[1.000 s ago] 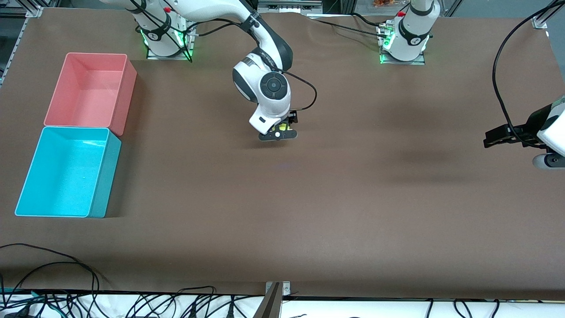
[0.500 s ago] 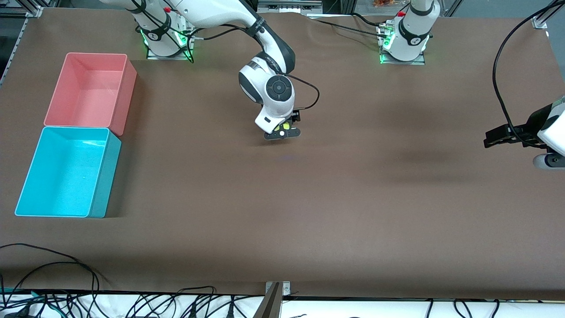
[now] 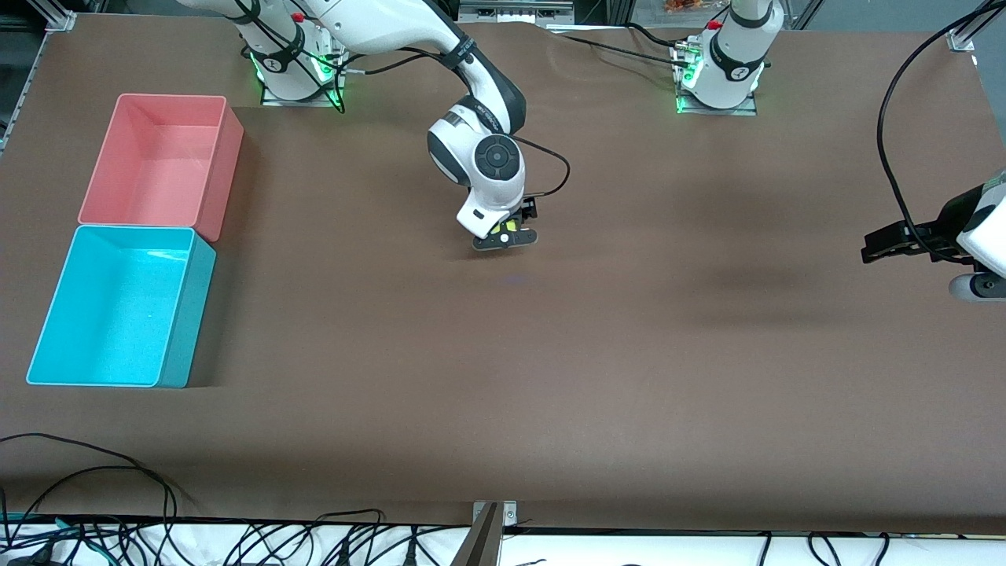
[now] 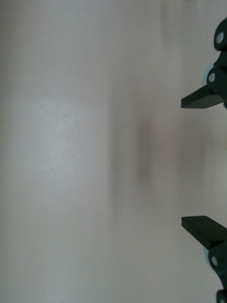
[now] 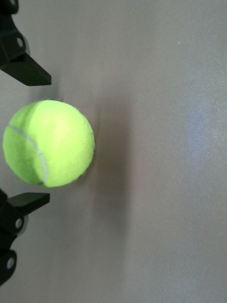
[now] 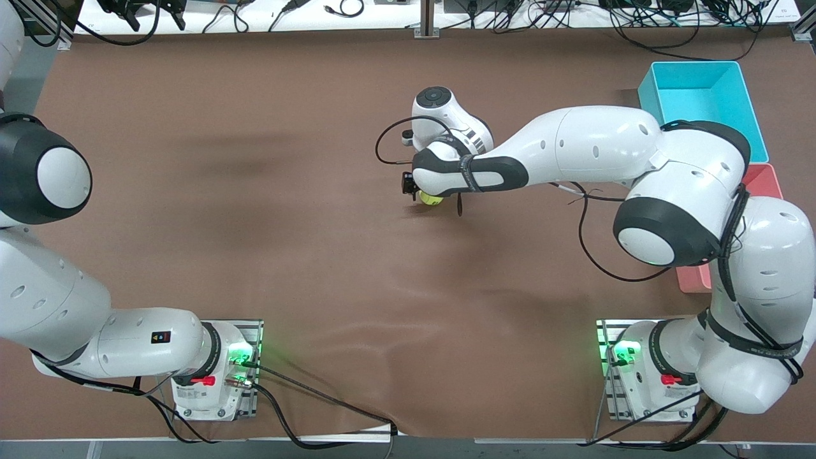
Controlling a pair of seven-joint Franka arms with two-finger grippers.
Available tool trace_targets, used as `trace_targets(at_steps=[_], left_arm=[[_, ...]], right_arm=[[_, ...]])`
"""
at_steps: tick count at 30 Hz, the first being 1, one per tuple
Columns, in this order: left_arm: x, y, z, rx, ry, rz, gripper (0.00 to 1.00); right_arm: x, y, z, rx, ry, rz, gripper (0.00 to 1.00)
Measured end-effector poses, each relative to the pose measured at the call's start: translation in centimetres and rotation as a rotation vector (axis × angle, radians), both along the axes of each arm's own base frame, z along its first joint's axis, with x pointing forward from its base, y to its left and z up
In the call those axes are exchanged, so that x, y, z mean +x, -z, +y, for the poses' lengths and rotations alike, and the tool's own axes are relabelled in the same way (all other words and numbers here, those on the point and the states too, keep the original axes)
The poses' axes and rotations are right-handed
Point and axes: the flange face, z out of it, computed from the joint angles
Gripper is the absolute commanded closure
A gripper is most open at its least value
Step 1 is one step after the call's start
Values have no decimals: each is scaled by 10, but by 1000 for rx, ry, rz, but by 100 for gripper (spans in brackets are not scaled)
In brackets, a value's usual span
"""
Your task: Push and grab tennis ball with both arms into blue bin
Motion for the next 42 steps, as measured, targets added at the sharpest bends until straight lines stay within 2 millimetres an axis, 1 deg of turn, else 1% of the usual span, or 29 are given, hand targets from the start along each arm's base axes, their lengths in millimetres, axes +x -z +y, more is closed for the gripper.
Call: trace_targets(at_steps=[1, 3, 6, 9, 12, 15, 19, 24, 29, 33, 36, 42], left_arm=[[0, 0, 0, 0, 0, 0, 0], [0, 0, 0, 0, 0, 0, 0], [0, 0, 0, 0, 0, 0, 0], [0, 0, 0, 0, 0, 0, 0], [0, 0, 0, 0, 0, 0, 0], [0, 0, 0, 0, 0, 0, 0], [0, 0, 0, 0, 0, 0, 0], [0, 0, 0, 0, 0, 0, 0], [0, 0, 0, 0, 0, 0, 0], [0, 0, 0, 0, 0, 0, 0], [0, 0, 0, 0, 0, 0, 0], [0, 0, 0, 0, -1, 0, 0]], right_arm=[[-1, 0, 0, 0, -1, 0, 8], [-2, 0, 1, 0, -3, 0, 12], [-3, 0, 2, 0, -5, 0, 25], [-3, 0, 2, 0, -5, 0, 47], [-3, 0, 2, 1, -6, -2, 61], [-2, -1, 2, 1, -9, -6, 70], [-2, -1, 2, 1, -9, -7, 73], [0, -3, 2, 3, -7, -12, 73], [10, -15, -3, 7, 3, -30, 73], [27, -37, -15, -6, 20, -44, 73], [42, -59, -27, -19, 40, -53, 73], [72, -103, -59, -35, 70, -81, 73]])
